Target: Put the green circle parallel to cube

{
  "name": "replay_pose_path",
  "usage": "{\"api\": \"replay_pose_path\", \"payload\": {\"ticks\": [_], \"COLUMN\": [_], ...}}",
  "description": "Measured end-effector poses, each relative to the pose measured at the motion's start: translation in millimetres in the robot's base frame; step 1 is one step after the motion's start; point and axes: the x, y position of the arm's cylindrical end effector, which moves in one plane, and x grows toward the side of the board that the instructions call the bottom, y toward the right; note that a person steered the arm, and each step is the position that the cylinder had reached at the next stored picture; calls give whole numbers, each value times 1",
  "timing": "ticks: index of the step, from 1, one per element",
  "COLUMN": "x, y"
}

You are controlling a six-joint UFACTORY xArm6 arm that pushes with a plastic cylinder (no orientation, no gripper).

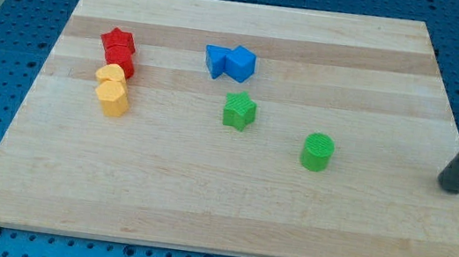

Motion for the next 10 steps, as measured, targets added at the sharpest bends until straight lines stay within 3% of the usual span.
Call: {"api": "replay_pose_path", "payload": {"ticks": [2,3,5,6,7,8,10], "x": [25,9,-112,-87,-31,-13,-111], "y": [-120,-161,-164,-168,-169,-135,-120]}}
